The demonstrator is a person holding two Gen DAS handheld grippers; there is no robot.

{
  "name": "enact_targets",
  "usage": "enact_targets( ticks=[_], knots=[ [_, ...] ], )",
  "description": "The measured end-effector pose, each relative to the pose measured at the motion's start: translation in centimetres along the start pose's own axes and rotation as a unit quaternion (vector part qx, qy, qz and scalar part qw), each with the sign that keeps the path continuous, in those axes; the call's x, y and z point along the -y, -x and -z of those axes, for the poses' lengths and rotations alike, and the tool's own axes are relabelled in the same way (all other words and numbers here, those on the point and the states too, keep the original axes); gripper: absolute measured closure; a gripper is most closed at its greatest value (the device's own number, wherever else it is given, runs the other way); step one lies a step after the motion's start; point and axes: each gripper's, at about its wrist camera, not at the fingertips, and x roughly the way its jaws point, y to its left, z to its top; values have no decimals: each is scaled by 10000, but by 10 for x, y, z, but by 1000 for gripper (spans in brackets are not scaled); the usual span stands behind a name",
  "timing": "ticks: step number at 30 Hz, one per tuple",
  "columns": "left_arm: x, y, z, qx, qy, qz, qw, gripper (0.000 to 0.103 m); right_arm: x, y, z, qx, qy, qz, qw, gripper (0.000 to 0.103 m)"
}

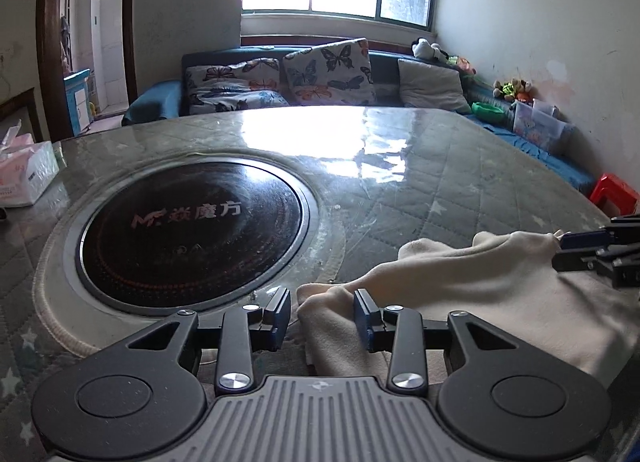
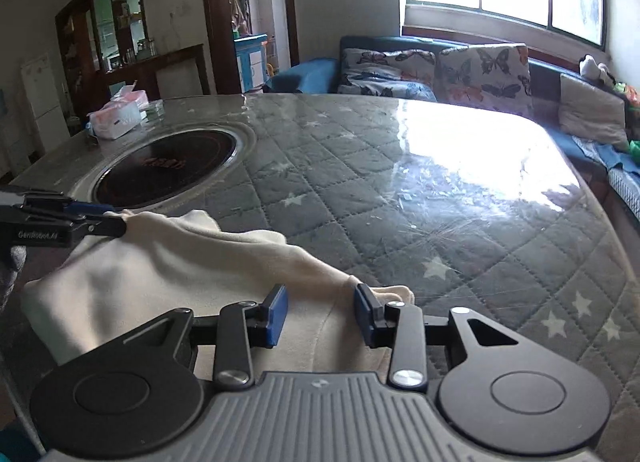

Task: Fold clothes

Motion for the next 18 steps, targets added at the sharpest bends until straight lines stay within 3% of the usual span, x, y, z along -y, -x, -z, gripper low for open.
enact_targets(
  ticks=[3, 6, 9, 12, 18],
  knots=[
    [-5, 6, 1, -7, 153, 0, 9999, 58, -14, 12, 2, 101, 296, -25, 9995, 51],
    [-10, 17, 6, -34, 329, -53, 9994, 45, -30, 24, 2, 205, 487, -170, 9985, 41],
    [-12, 28, 13, -43, 404, -71, 9991, 41, -47, 30, 3, 254, 670, -337, 9969, 33],
    [-9, 40, 20, -21, 327, -10, 9995, 36, -65, 30, 4, 286, 902, -429, 9946, 31],
    [3, 58, 36, -5, 33, 70, 10000, 34, -92, 20, 8, 274, 1167, -560, 9912, 30]
  ],
)
